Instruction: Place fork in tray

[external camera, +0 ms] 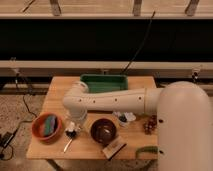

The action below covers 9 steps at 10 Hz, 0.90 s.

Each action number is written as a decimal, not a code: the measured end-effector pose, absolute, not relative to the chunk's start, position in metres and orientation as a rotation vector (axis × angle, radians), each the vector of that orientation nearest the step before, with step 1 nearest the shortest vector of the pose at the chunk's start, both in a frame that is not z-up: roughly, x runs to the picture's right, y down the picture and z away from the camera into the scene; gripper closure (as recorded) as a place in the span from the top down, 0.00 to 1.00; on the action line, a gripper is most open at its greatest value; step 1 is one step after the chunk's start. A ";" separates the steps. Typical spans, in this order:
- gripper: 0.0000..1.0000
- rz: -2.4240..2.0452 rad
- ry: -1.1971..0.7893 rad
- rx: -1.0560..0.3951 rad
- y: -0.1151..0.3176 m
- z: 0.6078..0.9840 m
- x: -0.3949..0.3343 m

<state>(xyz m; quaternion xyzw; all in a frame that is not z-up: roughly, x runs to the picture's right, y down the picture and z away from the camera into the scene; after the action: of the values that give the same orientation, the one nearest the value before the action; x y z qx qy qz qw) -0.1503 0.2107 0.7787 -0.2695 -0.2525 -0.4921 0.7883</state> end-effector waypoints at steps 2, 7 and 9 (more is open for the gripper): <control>0.80 -1.066 -0.541 -0.594 0.217 0.781 -0.149; 0.80 -1.127 -0.592 -0.593 0.232 0.772 -0.180; 0.80 -1.131 -0.593 -0.596 0.233 0.773 -0.183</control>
<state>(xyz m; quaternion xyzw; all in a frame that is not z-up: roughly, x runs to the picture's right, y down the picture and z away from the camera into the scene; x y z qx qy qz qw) -0.1827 0.2327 0.7730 -0.2738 -0.2728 -0.5199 0.7618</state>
